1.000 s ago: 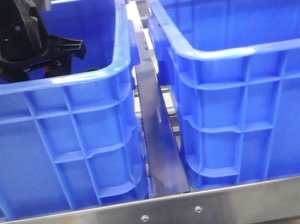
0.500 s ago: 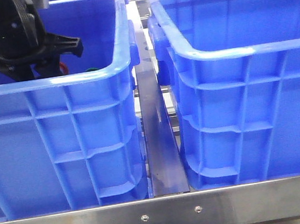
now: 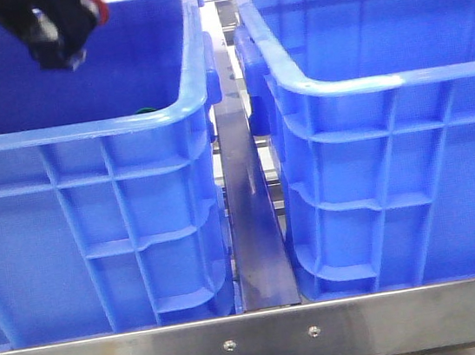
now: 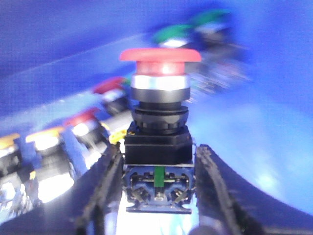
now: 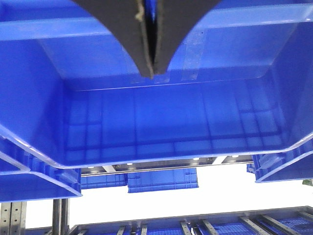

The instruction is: Pick red and yellow buttons and place in box

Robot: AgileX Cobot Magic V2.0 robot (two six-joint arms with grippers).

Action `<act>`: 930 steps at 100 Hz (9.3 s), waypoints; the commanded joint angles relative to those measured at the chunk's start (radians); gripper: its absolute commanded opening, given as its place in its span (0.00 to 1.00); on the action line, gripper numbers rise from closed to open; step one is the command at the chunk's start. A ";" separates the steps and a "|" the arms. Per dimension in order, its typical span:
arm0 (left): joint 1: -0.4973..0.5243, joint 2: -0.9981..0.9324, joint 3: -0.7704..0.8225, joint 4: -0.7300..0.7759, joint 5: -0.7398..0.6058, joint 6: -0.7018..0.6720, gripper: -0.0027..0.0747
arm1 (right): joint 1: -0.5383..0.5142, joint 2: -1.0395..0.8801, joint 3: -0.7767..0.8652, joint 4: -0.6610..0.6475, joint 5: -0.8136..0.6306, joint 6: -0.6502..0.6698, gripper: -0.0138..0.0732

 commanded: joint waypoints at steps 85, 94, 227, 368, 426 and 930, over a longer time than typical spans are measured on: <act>-0.523 -0.208 -0.031 0.009 0.026 0.073 0.01 | 0.000 0.123 -0.487 0.068 0.368 0.100 0.08; -0.523 -0.208 -0.031 0.009 0.026 0.073 0.01 | 0.001 0.233 -0.624 0.104 0.519 0.100 0.08; -0.523 -0.208 -0.031 0.007 0.032 0.073 0.01 | 0.001 0.855 -0.821 1.439 1.064 -0.783 0.73; -0.523 -0.208 -0.031 0.007 0.037 0.073 0.01 | 0.179 1.199 -0.924 1.553 1.164 -0.938 0.56; -0.523 -0.208 -0.031 0.007 0.035 0.073 0.62 | 0.179 1.199 -0.924 1.552 1.154 -0.938 0.43; 0.434 -1.020 0.723 -0.037 -0.334 -0.028 0.01 | 0.161 0.542 -0.535 1.923 0.053 -1.931 0.80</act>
